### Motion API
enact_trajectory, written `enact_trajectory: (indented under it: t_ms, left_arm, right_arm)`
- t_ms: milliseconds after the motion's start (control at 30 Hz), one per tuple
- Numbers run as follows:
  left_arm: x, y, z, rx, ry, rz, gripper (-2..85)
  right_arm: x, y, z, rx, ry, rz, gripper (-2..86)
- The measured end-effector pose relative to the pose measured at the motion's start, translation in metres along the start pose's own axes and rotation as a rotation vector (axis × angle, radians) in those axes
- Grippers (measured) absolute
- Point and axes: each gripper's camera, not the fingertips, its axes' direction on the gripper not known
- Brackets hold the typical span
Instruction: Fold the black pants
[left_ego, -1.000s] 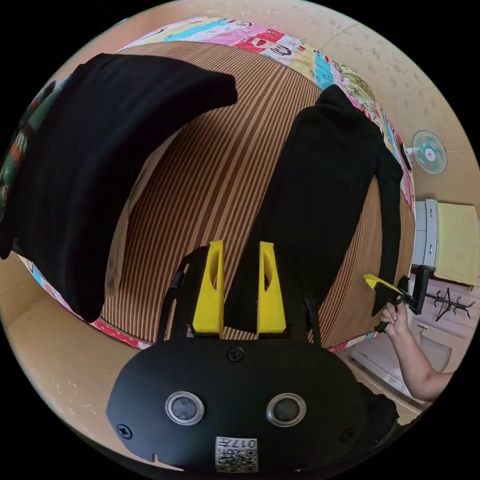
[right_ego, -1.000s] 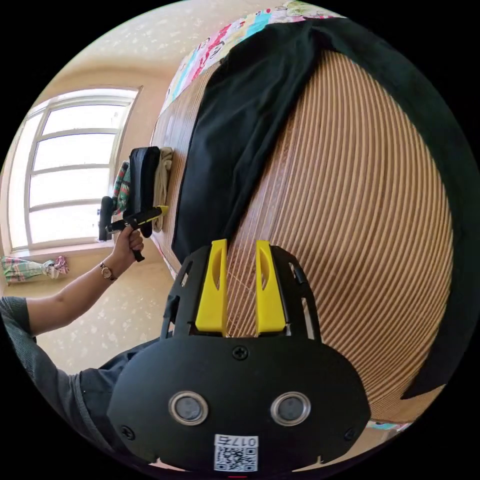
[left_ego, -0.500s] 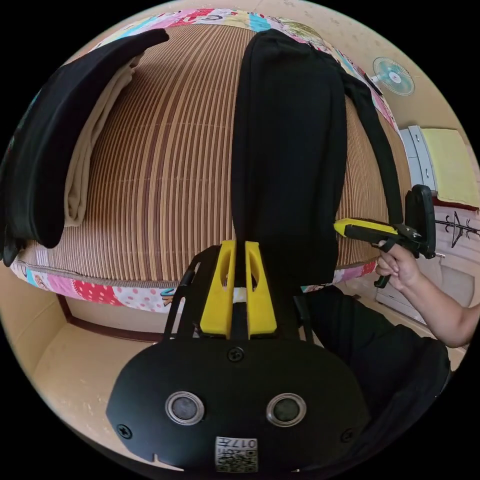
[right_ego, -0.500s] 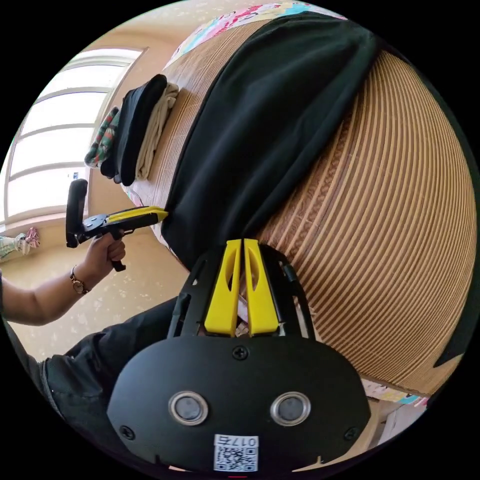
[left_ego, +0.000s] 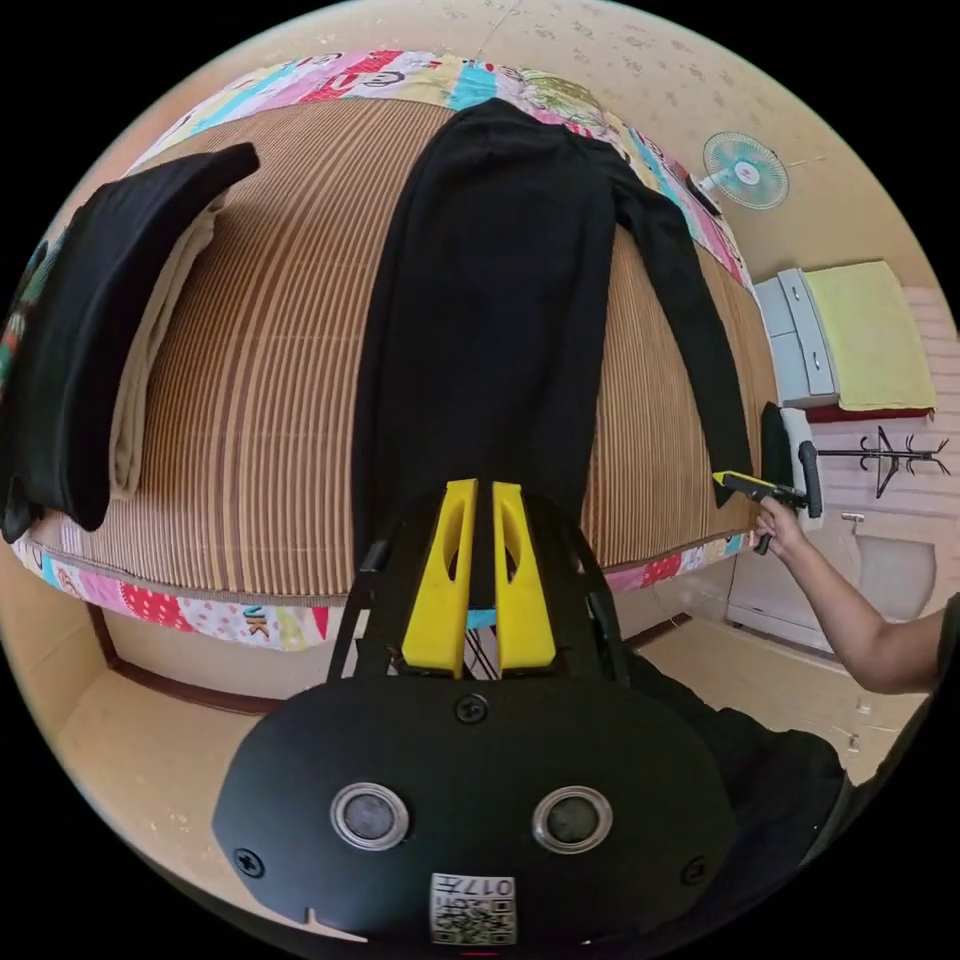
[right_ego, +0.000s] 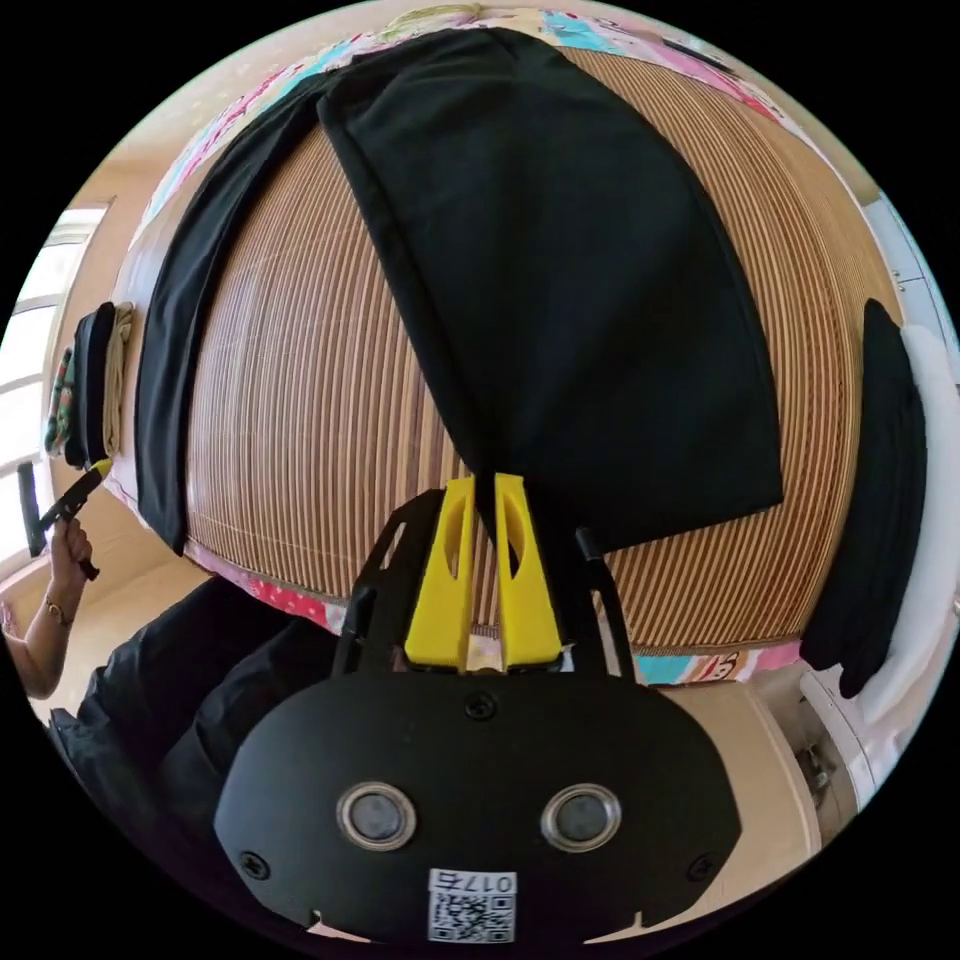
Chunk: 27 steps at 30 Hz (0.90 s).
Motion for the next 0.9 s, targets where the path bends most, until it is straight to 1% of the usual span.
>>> enact_trajectory:
  t_ms: [33,67,100,133,167,233,300,333,367,433,500,533,567,600,633,700,767,800,867,900]
  left_arm:
    - [0.011,-0.005,0.003,-0.003,0.022,0.031,2.4]
    - [0.016,-0.007,0.005,-0.004,0.032,0.043,2.4]
    - [0.027,-0.008,0.008,-0.006,0.049,0.063,2.3]
    - [0.037,-0.008,0.012,-0.01,0.063,0.083,2.2]
    - [0.041,-0.008,0.015,-0.014,0.069,0.092,2.1]
    - [0.058,-0.005,0.026,-0.045,0.09,0.119,2.0]
    - [0.068,-0.003,0.034,-0.057,0.126,0.137,2.1]
    - [0.074,-0.003,0.039,-0.062,0.148,0.153,2.2]
    - [0.077,-0.003,0.042,-0.065,0.153,0.16,2.3]
    - [0.086,-0.004,0.056,-0.074,0.161,0.176,2.5]
    - [0.089,-0.008,0.065,-0.077,0.184,0.161,2.6]
    - [0.091,-0.011,0.068,-0.072,0.206,0.15,2.7]
    - [0.093,-0.012,0.069,-0.069,0.216,0.147,2.8]
    - [0.097,-0.015,0.072,-0.065,0.229,0.148,3.0]
    - [0.102,-0.019,0.074,-0.068,0.235,0.157,3.2]
    - [0.11,-0.023,0.077,-0.072,0.243,0.174,3.7]
    - [0.119,-0.026,0.076,-0.078,0.257,0.185,4.6]
    - [0.127,-0.028,0.073,-0.089,0.251,0.187,5.5]
    - [0.142,-0.034,0.069,-0.128,0.221,0.184,7.5]
    - [0.153,-0.039,0.067,-0.165,0.239,0.194,9.4]
  right_arm:
    - [-0.009,0.016,0.004,-0.014,-0.031,0.044,4.0]
    - [-0.024,0.035,0.011,-0.031,-0.113,0.045,3.4]
    - [-0.033,0.045,0.014,-0.025,-0.166,0.024,3.1]
    - [-0.054,0.064,0.02,-0.023,-0.263,-0.023,2.7]
    - [-0.075,0.078,0.026,-0.06,-0.307,-0.066,2.3]
    - [-0.091,0.092,0.024,-0.079,-0.297,-0.07,2.3]
    - [-0.082,0.105,0.007,0.009,-0.283,0.001,3.3]
    - [-0.066,0.113,-0.006,0.08,-0.27,0.068,5.1]
    - [-0.044,0.119,-0.017,0.136,-0.21,0.154,6.7]
    - [-0.009,0.126,-0.026,0.184,-0.104,0.26,8.5]
    - [0.023,0.129,-0.024,0.179,-0.093,0.31,9.6]
    - [0.039,0.13,-0.014,0.132,-0.123,0.318,9.9]
    - [0.047,0.129,-0.001,0.063,-0.161,0.303,9.7]
    - [0.048,0.131,0.005,0.04,-0.169,0.296,9.6]
    - [0.047,0.136,0.005,0.069,-0.15,0.272,8.2]
    - [0.047,0.141,0.0,0.034,-0.15,0.237,6.2]
    - [0.05,0.157,-0.028,0.09,-0.267,0.248,4.5]
    - [0.048,0.162,-0.038,0.113,-0.296,0.241,4.4]
    - [0.025,0.176,-0.083,0.193,-0.362,0.137,3.9]
    - [0.017,0.178,-0.093,0.208,-0.375,0.096,3.9]
